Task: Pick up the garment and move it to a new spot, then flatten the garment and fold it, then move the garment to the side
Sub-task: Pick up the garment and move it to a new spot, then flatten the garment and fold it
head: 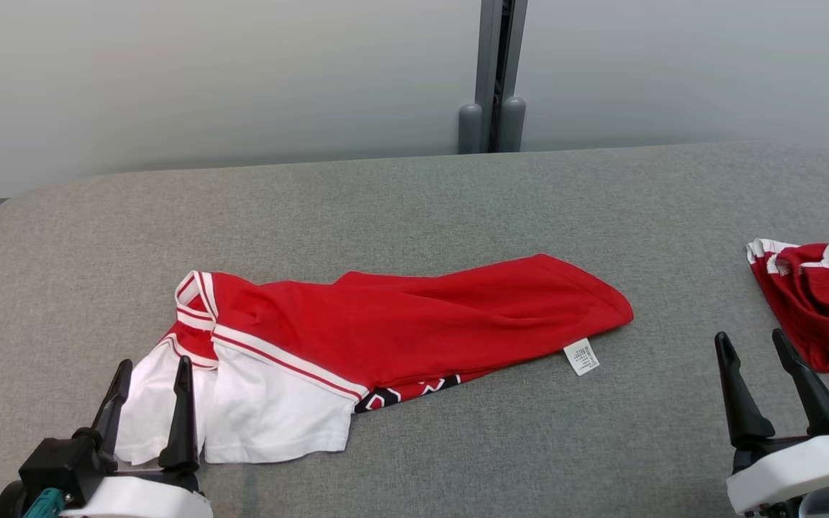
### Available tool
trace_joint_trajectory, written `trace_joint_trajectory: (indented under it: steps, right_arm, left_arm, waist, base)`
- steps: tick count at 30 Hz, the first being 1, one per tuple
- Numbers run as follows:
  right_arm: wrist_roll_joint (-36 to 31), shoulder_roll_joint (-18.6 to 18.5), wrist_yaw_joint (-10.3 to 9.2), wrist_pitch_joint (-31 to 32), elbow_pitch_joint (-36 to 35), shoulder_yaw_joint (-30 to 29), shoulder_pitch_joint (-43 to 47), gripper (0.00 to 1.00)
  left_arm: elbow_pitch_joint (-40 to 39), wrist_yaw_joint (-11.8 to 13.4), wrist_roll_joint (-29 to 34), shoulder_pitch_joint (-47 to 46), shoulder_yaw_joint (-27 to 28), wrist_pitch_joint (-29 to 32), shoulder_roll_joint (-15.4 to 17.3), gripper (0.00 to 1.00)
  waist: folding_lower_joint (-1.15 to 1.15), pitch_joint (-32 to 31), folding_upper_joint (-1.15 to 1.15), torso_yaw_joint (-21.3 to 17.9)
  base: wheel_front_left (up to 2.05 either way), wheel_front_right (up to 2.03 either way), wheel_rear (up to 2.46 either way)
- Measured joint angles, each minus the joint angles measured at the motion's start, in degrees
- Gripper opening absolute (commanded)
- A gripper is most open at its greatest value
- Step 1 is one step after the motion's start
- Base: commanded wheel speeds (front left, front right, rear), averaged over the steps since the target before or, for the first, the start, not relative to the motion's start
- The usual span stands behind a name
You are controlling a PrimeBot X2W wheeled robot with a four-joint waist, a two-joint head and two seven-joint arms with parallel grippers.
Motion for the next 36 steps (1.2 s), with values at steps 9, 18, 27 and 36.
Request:
trace_joint_trajectory:
  steps: [9, 18, 27, 36]
  right_arm:
    - [-0.52, 0.02, 0.00, 0.71, -0.76, -0.09, 0.61, 1.00]
    - [-1.29, -0.18, 0.00, 0.89, -1.70, -0.03, 0.58, 1.00]
    - [-1.54, -0.23, 0.00, 1.32, -2.46, 0.12, 0.62, 1.00]
    - [-1.46, -0.99, 0.00, 1.90, -2.80, -0.15, 0.23, 1.00]
  left_arm:
    - [1.07, 0.12, 0.51, -0.17, -0.80, 0.00, -0.21, 1.00]
    - [1.07, 0.58, 0.78, -0.34, -0.96, 0.00, -0.52, 1.00]
    - [1.15, 0.87, 0.69, -0.36, -1.21, 0.00, -0.71, 1.00]
    - [0.99, 1.22, 0.71, -1.69, -1.93, 0.02, -0.97, 1.00]
  waist:
    - [0.00, 0.58, 0.00, -0.05]
    - [0.00, 1.07, 0.00, 0.06]
    - [0.00, 1.18, 0.00, 0.31]
    - [0.00, 2.20, 0.00, 1.43]
  base:
    - [0.00, 0.00, 0.00]
    - [0.00, 0.00, 0.00]
    - [0.00, 0.00, 0.00]
    - [0.00, 0.00, 0.00]
